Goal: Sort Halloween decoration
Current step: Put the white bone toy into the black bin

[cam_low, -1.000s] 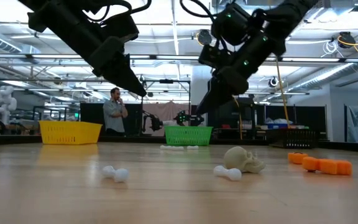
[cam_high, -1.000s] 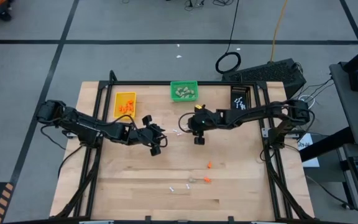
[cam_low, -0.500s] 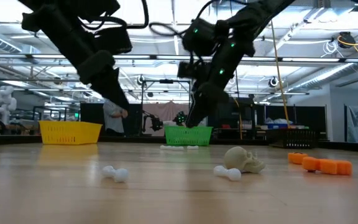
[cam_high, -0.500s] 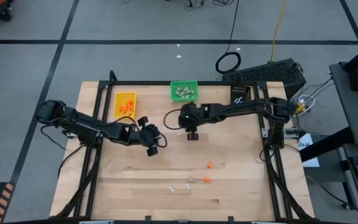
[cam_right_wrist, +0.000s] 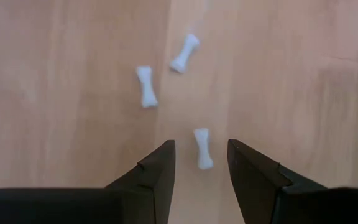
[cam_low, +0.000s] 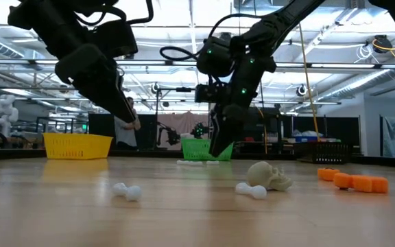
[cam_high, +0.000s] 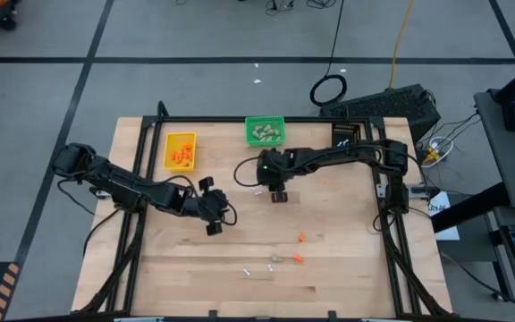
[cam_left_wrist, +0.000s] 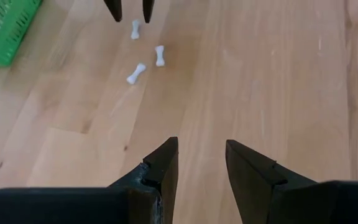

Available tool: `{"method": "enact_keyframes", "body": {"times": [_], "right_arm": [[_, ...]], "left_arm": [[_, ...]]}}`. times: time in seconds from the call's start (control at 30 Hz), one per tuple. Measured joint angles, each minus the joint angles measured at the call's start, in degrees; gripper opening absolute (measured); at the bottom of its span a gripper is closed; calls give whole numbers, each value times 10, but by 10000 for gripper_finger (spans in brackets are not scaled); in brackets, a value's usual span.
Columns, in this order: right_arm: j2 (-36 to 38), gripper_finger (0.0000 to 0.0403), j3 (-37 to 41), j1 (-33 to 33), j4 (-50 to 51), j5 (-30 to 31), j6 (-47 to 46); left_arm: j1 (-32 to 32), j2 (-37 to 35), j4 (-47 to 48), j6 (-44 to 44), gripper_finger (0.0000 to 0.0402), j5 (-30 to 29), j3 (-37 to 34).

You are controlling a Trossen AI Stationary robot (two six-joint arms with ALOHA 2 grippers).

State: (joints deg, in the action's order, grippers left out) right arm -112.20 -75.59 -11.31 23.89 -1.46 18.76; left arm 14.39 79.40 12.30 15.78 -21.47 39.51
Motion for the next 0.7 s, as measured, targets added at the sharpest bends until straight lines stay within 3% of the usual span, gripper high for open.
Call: {"method": "enact_keyframes", "body": {"times": [0.7], "right_arm": [[-19,131,0,-7,-7,-18,6]], "left_arm": [[0,0,-3,0,132,0,-1]]}}
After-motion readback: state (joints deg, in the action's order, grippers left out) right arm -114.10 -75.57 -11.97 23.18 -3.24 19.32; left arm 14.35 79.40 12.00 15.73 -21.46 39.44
